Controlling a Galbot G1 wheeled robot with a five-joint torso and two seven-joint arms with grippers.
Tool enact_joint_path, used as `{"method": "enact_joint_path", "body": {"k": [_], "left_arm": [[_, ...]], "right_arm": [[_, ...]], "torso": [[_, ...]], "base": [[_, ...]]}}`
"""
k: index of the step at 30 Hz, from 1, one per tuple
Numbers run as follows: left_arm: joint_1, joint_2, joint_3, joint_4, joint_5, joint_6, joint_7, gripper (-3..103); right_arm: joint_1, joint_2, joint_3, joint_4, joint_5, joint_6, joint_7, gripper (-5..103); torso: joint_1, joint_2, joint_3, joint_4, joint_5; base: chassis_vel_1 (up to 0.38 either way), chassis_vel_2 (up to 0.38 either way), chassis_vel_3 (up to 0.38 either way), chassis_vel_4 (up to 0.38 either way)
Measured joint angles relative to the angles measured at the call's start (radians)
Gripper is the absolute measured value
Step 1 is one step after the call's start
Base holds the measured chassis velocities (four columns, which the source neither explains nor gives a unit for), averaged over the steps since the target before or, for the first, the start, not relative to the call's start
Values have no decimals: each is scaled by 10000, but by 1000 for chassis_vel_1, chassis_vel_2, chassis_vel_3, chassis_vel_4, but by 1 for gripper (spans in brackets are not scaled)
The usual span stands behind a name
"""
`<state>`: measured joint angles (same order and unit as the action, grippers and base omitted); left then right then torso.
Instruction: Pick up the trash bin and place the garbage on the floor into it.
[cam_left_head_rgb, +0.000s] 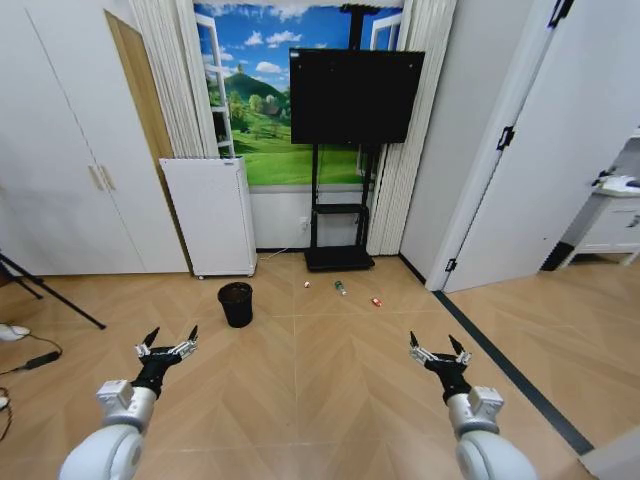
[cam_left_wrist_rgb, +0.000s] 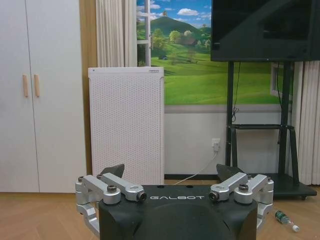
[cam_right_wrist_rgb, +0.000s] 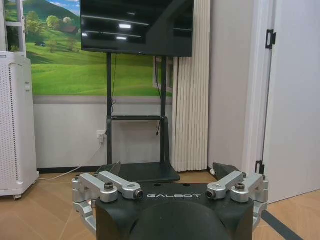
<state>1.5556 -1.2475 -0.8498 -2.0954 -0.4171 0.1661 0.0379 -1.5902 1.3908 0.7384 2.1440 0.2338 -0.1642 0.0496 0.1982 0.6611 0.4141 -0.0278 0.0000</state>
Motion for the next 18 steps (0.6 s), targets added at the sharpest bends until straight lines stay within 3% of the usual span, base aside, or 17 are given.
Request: {"method": "enact_joint_path", "body": {"k": [18], "left_arm": [[-112,-103,58,135,24,13,178,100]], "right_arm": [[-3,-128,-159,-96,-4,-116,-289,100]], "torso": [[6,-3,3,2,1]], "base": [[-225,222,222,-234]]}}
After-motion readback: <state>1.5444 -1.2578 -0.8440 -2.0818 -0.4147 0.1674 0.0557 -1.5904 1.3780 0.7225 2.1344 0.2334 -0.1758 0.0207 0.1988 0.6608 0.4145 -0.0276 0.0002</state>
